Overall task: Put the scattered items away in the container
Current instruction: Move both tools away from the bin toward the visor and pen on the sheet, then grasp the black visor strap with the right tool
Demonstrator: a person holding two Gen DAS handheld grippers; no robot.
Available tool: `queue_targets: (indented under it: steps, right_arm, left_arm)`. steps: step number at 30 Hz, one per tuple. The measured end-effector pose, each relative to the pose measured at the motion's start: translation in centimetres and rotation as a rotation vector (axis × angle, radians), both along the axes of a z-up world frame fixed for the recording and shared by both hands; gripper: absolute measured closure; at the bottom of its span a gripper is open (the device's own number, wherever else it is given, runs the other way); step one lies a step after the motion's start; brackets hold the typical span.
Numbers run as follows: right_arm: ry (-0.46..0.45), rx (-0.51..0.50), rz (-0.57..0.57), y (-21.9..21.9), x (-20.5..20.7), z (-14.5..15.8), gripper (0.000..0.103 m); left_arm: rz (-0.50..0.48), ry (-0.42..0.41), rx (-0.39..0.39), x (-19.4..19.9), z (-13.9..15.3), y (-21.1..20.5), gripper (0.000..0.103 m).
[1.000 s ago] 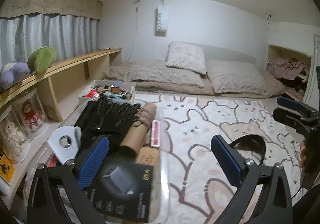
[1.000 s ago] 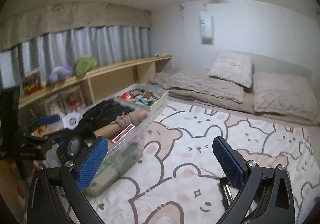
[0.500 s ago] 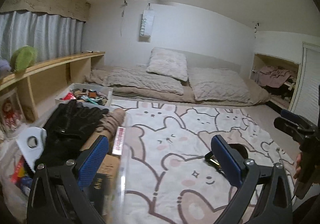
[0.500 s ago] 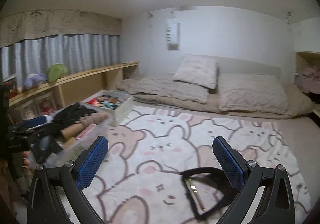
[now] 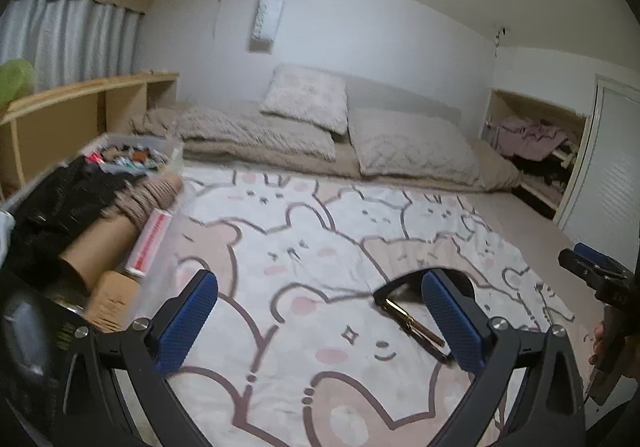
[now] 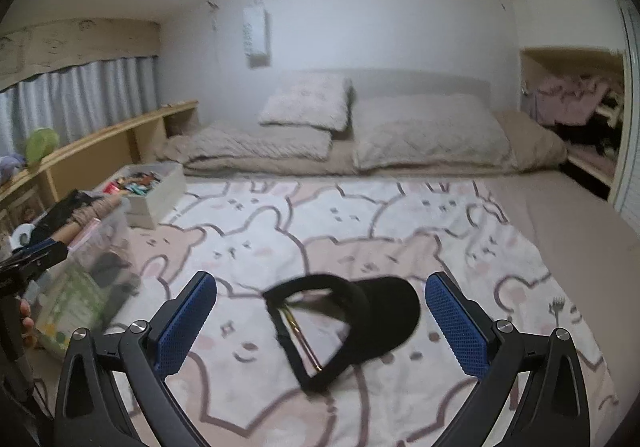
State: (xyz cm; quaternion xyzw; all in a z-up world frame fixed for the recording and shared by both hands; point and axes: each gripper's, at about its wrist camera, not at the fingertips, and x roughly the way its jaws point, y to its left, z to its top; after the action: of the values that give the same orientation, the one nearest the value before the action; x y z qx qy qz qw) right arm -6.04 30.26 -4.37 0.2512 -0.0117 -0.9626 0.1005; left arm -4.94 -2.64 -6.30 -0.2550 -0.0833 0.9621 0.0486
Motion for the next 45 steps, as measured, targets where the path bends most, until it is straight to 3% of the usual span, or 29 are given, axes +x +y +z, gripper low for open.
queue_targets:
  steps: [5,15,18,25,27,31,34,39,45]
  right_arm:
    - [-0.136,0.025,-0.036,0.7,-2.2,-2.8,0.0]
    - [-0.481,-0.039,-0.001,0.9,-6.4,-7.5,0.0]
    - [-0.507,-0.021,0.0,1.2,-7.4,-9.4,0.0]
    - [-0.531,-0.002,0.036,2.8,-7.8,-14.0,0.0]
    - [-0.527,-0.055,0.043,3.3,-7.9,-14.6,0.0]
    - [-0.559,-0.181,0.043,3.6,-8.2,-16.1,0.0]
    - [-0.628,-0.235,0.073,3.0,-8.4,-17.4,0.001]
    - [-0.651,-0.34,0.082,2.8,-9.3,-18.9,0.022]
    - [-0.633,-0.464,0.059,3.2,-10.8,-19.4,0.026]
  left_arm:
    - [-0.034,-0.067,0.004,-1.8,-2.9,1.8,0.0]
    - [-0.1,-0.233,0.019,-5.4,-8.4,4.0,0.0]
    - [-0.132,-0.258,0.019,-6.1,-9.6,5.0,0.0]
    - [-0.226,-0.31,-0.138,-6.9,-11.9,8.3,0.0]
    - [-0.238,-0.33,-0.166,-7.2,-12.7,9.0,0.0]
    - [-0.27,-0.391,-0.127,-8.0,-14.0,9.8,0.0]
    - [-0.333,-0.491,-0.12,-8.6,-15.2,10.8,0.0]
    - [-0.377,-0.548,-0.136,-9.3,-16.3,11.8,0.0]
    - [-0.452,-0.564,-0.143,-9.7,-17.0,13.7,0.0]
